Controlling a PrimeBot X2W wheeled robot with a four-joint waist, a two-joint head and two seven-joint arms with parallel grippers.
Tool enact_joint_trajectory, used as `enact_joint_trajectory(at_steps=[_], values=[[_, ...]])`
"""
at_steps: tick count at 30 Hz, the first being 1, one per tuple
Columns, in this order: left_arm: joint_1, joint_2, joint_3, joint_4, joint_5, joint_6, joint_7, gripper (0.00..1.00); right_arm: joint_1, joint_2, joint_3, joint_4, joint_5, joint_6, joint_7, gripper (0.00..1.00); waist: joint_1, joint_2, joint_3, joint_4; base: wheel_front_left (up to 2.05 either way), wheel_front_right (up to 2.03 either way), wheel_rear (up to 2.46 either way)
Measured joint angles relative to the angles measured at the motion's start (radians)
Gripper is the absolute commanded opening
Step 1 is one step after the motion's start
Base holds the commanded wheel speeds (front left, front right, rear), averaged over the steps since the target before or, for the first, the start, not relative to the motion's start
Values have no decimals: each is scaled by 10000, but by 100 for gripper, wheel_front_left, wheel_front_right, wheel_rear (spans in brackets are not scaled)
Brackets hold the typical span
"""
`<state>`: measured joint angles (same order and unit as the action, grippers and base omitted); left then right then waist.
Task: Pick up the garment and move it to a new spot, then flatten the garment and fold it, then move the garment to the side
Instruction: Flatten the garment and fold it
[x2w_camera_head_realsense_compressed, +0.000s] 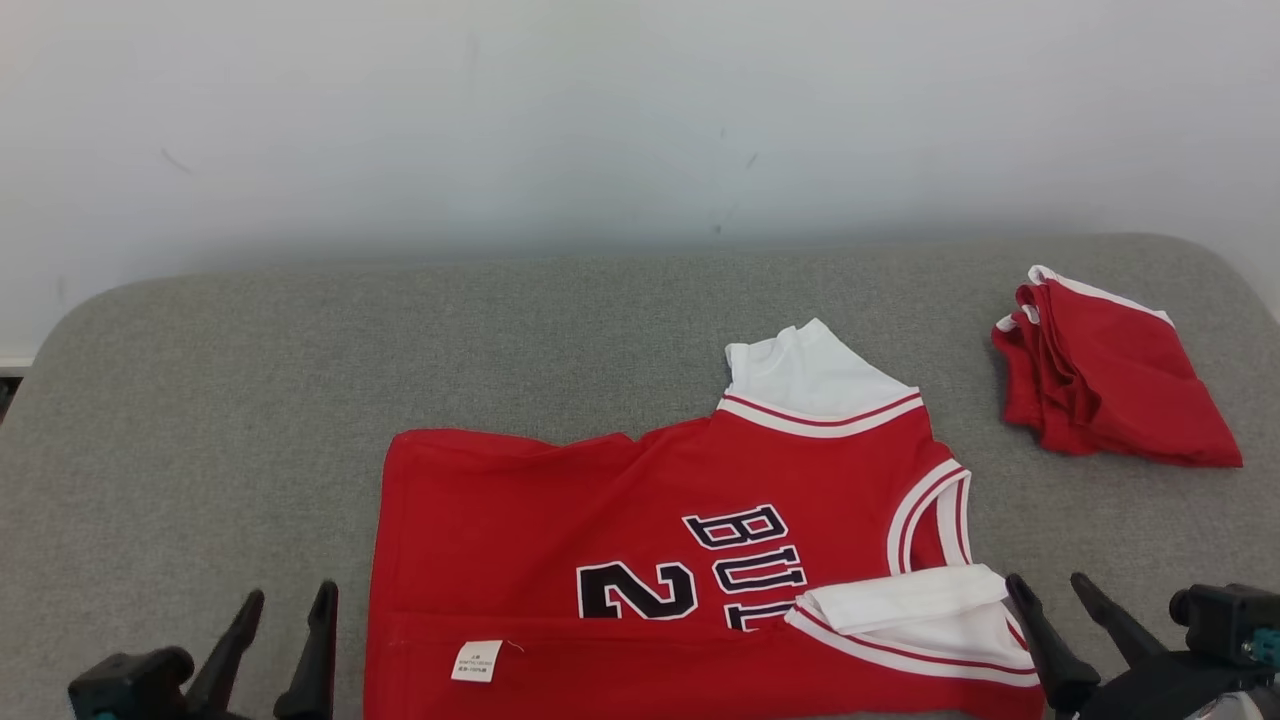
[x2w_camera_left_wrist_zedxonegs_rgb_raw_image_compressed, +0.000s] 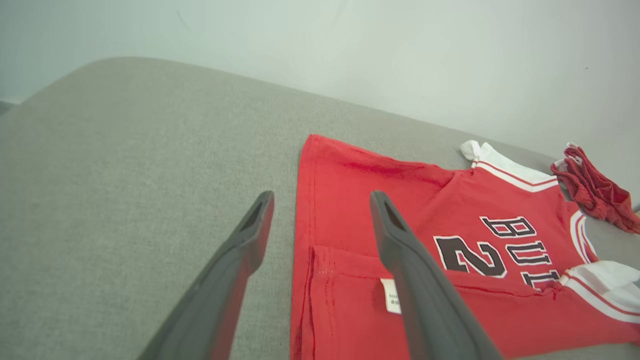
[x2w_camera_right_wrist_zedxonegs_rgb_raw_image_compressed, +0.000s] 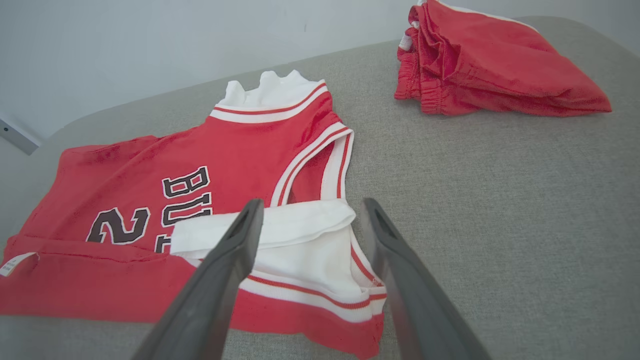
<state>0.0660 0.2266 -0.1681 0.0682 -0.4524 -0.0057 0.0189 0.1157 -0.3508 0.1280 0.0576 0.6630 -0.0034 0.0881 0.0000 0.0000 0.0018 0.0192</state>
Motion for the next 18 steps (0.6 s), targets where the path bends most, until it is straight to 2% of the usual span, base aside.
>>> enact_joint_trajectory(at_steps=[4, 9, 18], values=[[-190, -94, -81, -662, 617, 387, -433, 100, -222, 82, -132, -506, -157, -251, -370, 100, 0, 0, 48, 39, 0, 0, 0], [-211, -96, -71, -905, 894, 692, -748, 100, -361, 169, -136, -706, -543, -499, -629, 100, 1, 0, 181, 99, 0, 0, 0], [-903, -282, -226, -660, 1085, 750, -807, 100, -1186, 309, 88, -495, -917, -679, -694, 100, 1, 1, 500, 250, 0, 0, 0]])
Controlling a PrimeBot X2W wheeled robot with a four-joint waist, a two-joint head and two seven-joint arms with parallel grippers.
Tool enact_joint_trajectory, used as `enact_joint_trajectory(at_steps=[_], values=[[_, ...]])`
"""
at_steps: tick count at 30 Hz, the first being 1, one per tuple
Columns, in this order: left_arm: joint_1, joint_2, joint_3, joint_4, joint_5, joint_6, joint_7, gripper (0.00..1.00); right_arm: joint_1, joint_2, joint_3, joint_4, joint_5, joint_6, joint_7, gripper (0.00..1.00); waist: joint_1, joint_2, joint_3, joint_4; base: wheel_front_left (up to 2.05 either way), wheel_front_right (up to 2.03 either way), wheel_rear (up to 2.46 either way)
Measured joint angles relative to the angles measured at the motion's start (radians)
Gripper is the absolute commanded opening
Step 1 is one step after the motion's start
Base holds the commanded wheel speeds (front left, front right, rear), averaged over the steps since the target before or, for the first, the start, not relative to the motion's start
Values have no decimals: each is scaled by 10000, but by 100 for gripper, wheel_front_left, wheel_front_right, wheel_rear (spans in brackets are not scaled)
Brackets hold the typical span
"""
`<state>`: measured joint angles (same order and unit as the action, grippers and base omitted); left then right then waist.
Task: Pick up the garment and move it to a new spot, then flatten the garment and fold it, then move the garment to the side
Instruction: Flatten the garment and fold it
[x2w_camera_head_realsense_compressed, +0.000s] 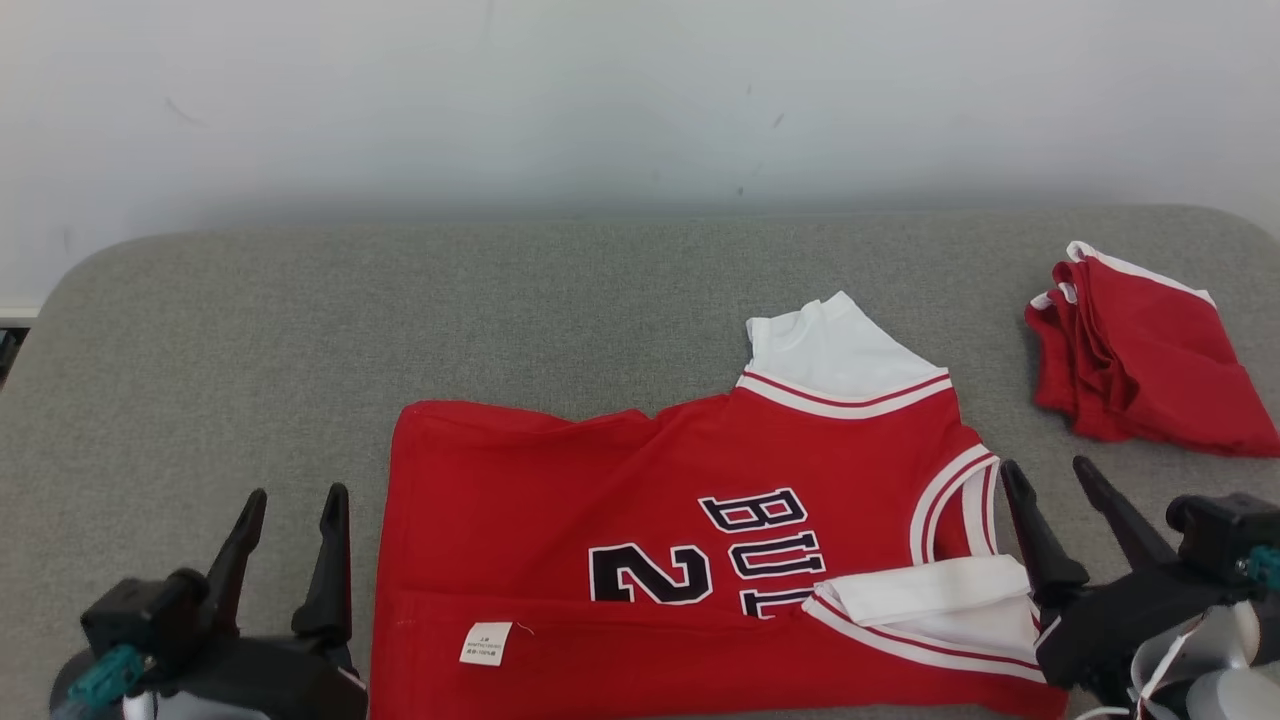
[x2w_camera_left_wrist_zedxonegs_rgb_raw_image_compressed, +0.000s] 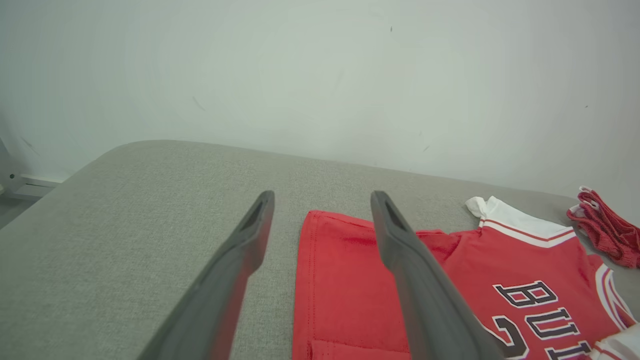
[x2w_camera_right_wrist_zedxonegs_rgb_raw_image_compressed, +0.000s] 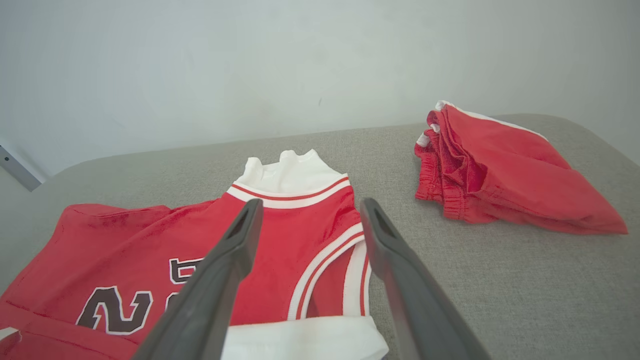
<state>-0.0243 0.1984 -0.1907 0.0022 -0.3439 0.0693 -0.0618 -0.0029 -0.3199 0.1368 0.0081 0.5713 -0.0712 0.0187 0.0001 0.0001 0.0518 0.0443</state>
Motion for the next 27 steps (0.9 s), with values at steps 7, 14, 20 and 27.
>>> enact_joint_trajectory(at_steps=[7, 14, 20, 27], values=[[-1469, 61, -104, 945, -347, -470, 437, 100, -1535, -234, 125, 704, -291, -4, 458, 100, 0, -1, 317, 51, 0, 0, 0], [-3034, 84, -259, 2307, -717, -1137, 1225, 100, -3400, -414, 608, 1804, -560, 98, 1195, 100, 1, 0, 824, 99, 0, 0, 0], [-4417, 29, -433, 3586, -1137, -1501, 1971, 100, -5146, -378, 1007, 2953, -865, 199, 1873, 100, 1, 0, 1527, 180, 0, 0, 0], [-5765, -111, -731, 4606, -1179, -1680, 2499, 100, -6971, -205, 1292, 4255, -1097, 274, 2364, 100, 2, 1, 2349, 334, 0, 0, 0]])
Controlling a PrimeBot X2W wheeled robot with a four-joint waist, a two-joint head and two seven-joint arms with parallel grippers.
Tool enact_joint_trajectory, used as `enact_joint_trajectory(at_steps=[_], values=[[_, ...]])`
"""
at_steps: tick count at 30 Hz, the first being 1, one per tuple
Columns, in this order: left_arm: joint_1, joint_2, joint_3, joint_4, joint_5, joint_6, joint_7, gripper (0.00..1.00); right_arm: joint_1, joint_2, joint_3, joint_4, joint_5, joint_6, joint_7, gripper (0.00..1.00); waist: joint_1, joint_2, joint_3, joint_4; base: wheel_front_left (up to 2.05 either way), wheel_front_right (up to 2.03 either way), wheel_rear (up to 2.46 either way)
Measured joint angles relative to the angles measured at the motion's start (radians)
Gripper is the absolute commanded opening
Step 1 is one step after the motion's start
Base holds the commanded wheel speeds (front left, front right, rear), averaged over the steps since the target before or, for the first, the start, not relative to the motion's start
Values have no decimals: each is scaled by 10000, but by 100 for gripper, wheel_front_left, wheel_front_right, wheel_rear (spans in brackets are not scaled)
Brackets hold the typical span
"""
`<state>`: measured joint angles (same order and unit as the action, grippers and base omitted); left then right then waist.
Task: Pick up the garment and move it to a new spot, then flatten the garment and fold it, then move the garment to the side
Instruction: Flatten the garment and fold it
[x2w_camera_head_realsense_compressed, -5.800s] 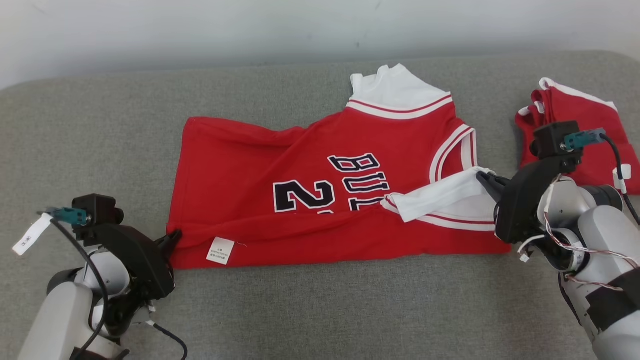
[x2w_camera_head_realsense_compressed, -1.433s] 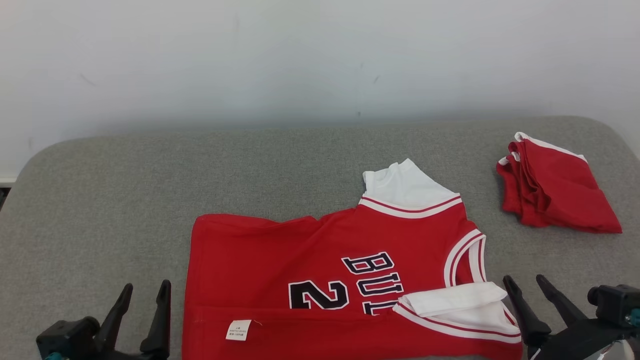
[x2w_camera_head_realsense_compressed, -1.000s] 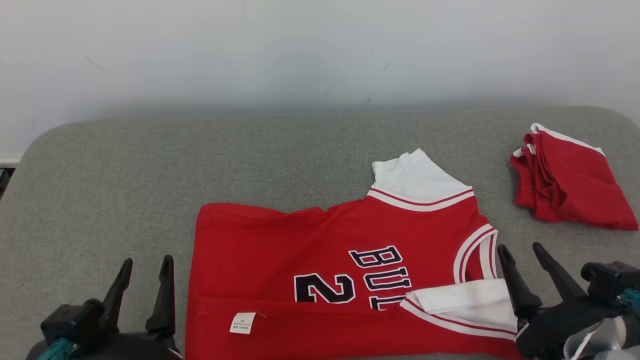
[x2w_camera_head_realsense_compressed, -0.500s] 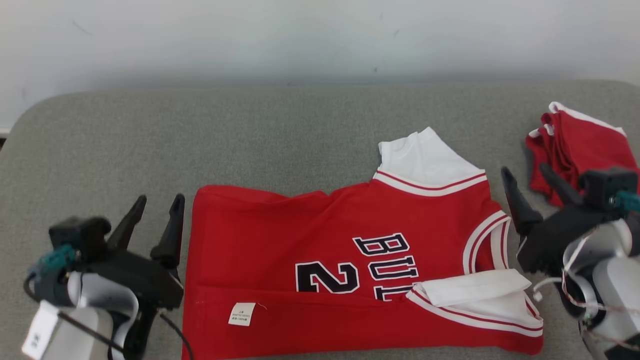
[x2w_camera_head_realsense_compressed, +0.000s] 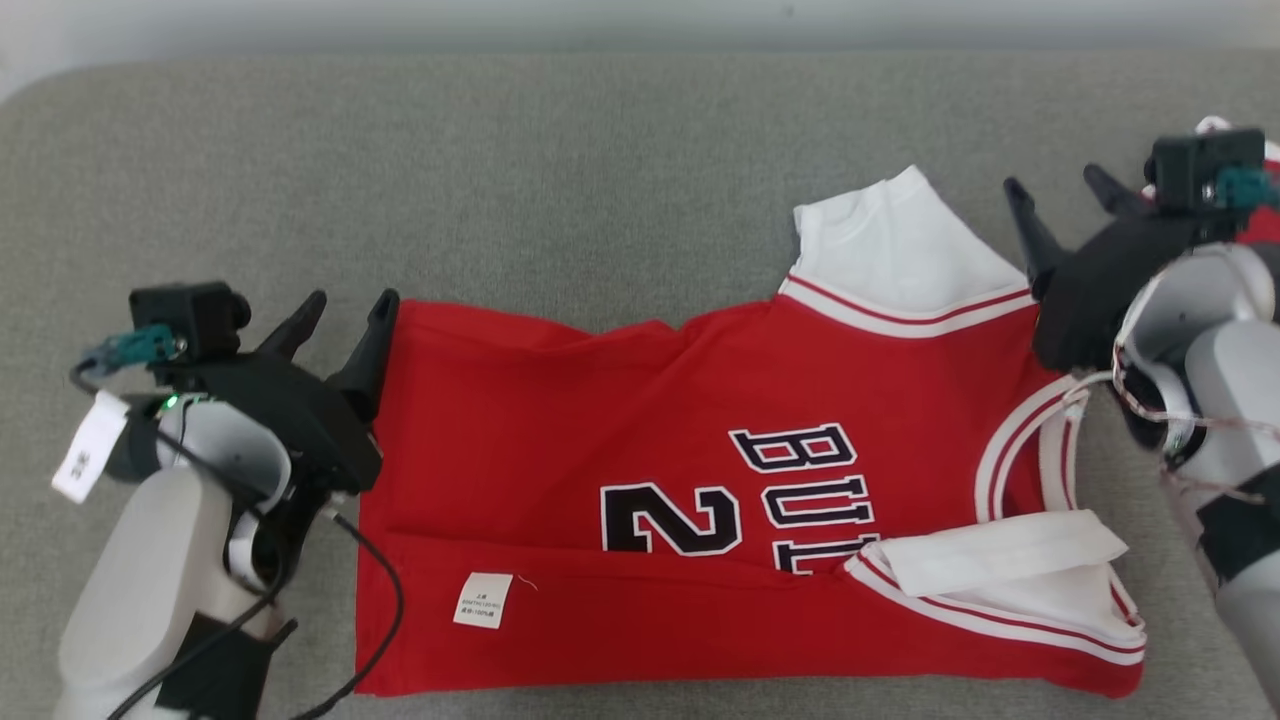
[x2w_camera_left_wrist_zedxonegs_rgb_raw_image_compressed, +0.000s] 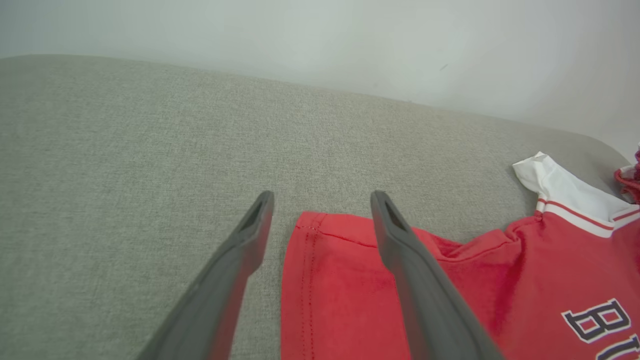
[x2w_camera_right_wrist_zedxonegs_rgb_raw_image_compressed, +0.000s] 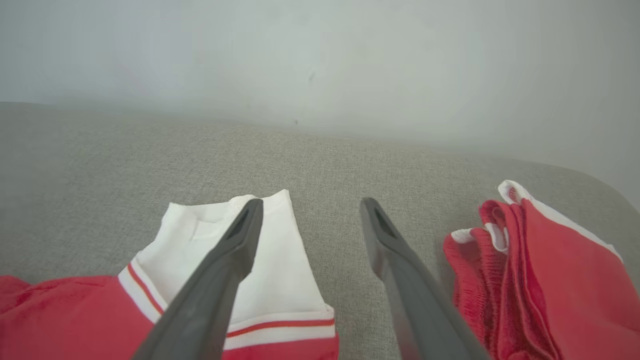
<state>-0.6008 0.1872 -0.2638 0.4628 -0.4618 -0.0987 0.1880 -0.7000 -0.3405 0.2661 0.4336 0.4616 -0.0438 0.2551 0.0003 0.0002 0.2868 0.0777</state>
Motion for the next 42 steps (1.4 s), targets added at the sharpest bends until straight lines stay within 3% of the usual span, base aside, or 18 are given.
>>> enact_joint_trajectory(at_steps=[10, 21, 22, 23, 24, 34, 42], values=[[-1273, -439, -407, 1304, -104, -161, 320, 100, -1912, 307, 395, 1808, -420, 75, 355, 100, -1, 0, 1101, 424, 0, 0, 0], [-2262, -872, -614, 2387, -525, -259, 416, 100, -2960, 470, 671, 3509, -771, 86, 435, 100, -3, 0, 1976, 924, 0, 0, 0], [-2333, -892, -623, 2439, -568, -261, 418, 49, -3089, 497, 688, 3601, -794, 86, 408, 55, -3, -1, 2038, 959, 0, 0, 0], [-2393, -905, -610, 2520, -631, -261, 414, 21, -3207, 531, 723, 3707, -802, 86, 380, 23, -4, -2, 2096, 989, 0, 0, 0], [-2456, -894, -575, 2596, -709, -261, 414, 0, -3314, 589, 767, 3770, -842, 90, 339, 0, -4, -2, 2151, 1013, 0, 0, 0], [-2746, -704, -817, 3162, -784, -336, 84, 0, -3757, 723, 865, 4725, -928, 449, -349, 0, -3, -1, 2133, 1032, 0, 0, 0], [-2749, -587, -1237, 3223, -844, -334, -343, 0, -3770, 711, 777, 5158, -924, 546, -913, 0, -3, -1, 1963, 938, 0, 0, 0]])
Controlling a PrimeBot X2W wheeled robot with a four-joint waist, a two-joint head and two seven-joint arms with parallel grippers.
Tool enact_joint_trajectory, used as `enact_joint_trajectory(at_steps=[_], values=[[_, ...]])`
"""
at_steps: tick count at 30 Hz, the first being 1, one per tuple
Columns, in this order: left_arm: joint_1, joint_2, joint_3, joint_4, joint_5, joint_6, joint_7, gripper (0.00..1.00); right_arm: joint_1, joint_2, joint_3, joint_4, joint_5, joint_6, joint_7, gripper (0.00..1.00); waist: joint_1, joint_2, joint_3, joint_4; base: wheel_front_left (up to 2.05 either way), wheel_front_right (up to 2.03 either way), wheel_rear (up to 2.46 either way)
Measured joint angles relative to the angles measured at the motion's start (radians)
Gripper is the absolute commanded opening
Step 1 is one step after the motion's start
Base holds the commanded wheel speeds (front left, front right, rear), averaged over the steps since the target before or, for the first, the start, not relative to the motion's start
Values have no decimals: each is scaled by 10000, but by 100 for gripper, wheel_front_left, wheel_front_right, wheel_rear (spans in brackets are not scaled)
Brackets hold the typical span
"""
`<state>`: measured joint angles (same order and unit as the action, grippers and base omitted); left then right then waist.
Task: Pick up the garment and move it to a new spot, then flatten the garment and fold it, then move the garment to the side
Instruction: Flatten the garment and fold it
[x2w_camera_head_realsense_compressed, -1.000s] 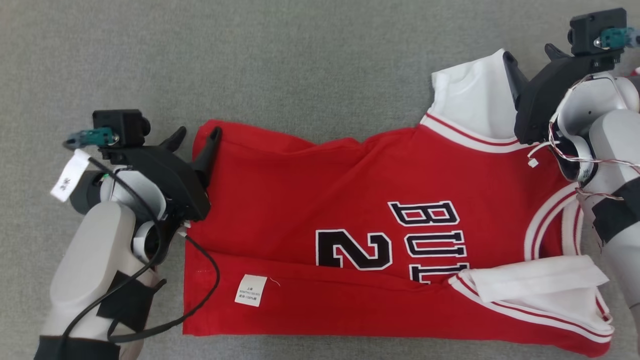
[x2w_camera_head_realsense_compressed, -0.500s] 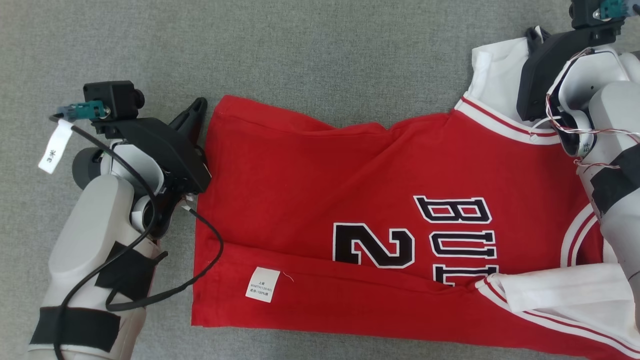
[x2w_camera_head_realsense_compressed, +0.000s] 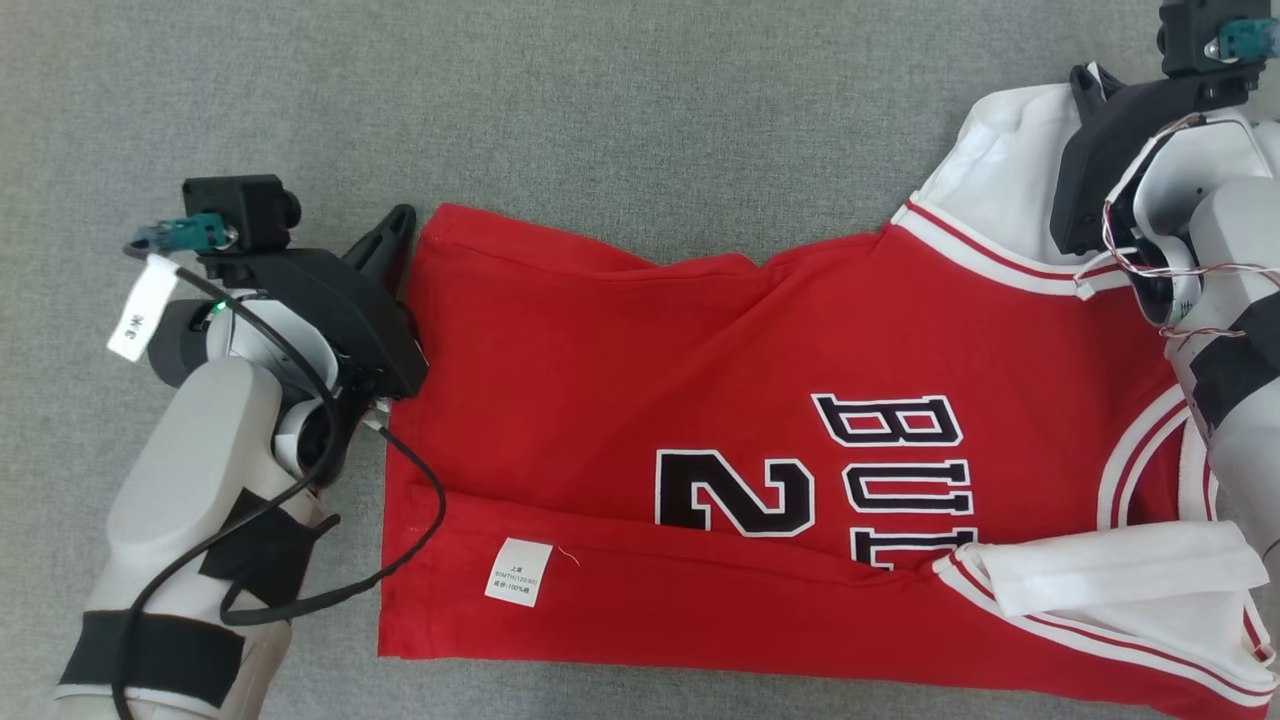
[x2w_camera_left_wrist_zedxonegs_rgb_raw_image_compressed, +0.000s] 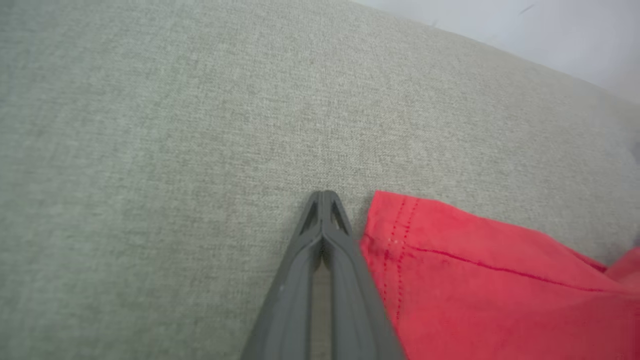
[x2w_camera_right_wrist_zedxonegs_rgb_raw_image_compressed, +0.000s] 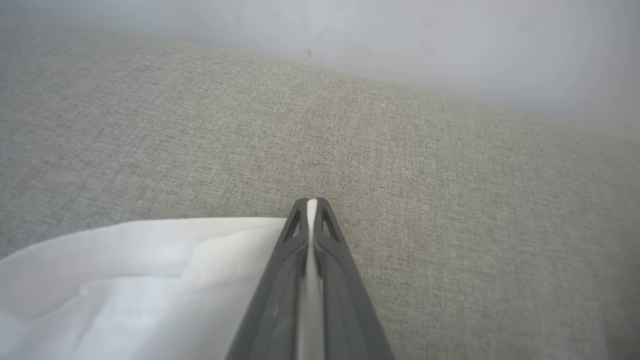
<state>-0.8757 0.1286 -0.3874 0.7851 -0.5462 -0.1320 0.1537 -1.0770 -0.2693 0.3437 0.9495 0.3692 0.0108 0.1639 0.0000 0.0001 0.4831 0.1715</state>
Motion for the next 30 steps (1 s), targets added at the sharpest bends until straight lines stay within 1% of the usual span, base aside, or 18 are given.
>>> enact_joint_trajectory(at_steps=[2, 5, 6, 7, 8, 9, 12, 14, 20, 23, 25, 27, 30], values=[[-1, 4, -130, 12, 0, 0, -146, 0, -8, 10, -13, 184, 2, 69, -138, 0, 0, 0, -24, -9, 0, 0, 0], [-23, 17, -219, 79, -8, 0, -307, 0, -19, 44, -23, 359, 4, 86, -314, 0, 0, 0, -49, -20, 0, 0, 0], [-60, 25, -249, 113, -19, 0, -326, 0, -28, 75, -48, 437, 10, 100, -362, 40, 0, 0, -55, -22, 0, 0, 0], [-111, 25, -253, 163, -17, 0, -420, 11, -27, 115, -90, 485, 35, 100, -489, 96, 0, 0, -61, -24, 0, 0, 0], [-141, 31, -247, 219, 0, 0, -566, 98, -34, 159, -136, 512, 88, 109, -560, 100, 0, 0, -66, -25, 0, 0, 0], [-156, 46, -244, 295, 69, 0, -738, 100, -39, 186, -155, 543, 128, 121, -619, 100, 0, 0, -72, -24, 0, 0, 0], [-163, 184, -136, 397, 196, 0, -1285, 100, -79, 213, -201, 669, 253, 259, -903, 100, 0, 0, -132, -22, 0, 0, 0], [-166, 288, -109, 397, 238, 8, -1599, 100, -203, 245, -247, 786, 328, 282, -1083, 100, 0, 0, -181, -26, 0, 0, 0], [-151, 180, -142, 226, 307, 8, -2301, 100, -228, 230, -307, 997, 353, 426, -1476, 100, 0, 0, -334, -67, 0, 0, 0], [-79, 19, -420, 111, 324, 6, -2368, 100, -219, 230, -276, 1212, 353, 512, -1480, 100, 0, 0, -400, -86, 0, 0, 0], [11, -69, -564, 33, 336, 2, -2393, 100, -206, 228, -272, 1308, 355, 512, -1542, 100, 0, 0, -442, -103, 0, 0, 0], [174, -113, -723, -2, 336, 2, -2393, 100, -196, 226, -259, 1452, 355, 598, -1551, 100, 0, 0, -484, -120, 0, 0, 0], [327, -174, -903, 0, 341, 0, -2374, 100, -196, 224, -253, 1544, 355, 608, -1551, 100, 0, 0, -532, -144, 0, 0, 0]])
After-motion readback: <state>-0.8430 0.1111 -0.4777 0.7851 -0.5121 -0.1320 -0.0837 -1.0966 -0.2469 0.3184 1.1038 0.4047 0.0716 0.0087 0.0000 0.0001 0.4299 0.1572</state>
